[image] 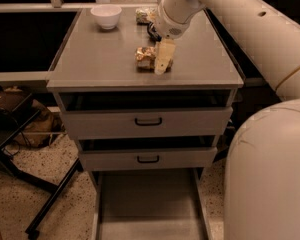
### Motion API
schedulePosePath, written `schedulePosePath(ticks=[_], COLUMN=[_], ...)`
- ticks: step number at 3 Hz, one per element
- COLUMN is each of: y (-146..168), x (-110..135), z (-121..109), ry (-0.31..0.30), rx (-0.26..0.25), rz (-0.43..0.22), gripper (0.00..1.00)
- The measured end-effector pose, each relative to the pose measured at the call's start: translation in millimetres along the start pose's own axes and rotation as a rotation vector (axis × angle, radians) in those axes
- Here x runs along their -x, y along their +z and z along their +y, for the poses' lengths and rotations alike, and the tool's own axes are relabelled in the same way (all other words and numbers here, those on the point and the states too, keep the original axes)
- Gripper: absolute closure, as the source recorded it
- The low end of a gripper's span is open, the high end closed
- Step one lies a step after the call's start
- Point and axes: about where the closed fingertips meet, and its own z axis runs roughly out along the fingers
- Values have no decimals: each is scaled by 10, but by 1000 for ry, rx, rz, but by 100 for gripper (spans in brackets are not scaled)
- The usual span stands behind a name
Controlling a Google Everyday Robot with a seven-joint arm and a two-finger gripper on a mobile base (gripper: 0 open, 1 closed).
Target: Place orange can into bottom drawer
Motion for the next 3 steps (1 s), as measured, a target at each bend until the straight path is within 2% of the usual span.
schedulePosePath(ticks=[2,3], y=[241,379], x=[-17,-51], z=[77,104], ry=[17,31], rx=[138,174], rz=[-80,-101], gripper=[0,0])
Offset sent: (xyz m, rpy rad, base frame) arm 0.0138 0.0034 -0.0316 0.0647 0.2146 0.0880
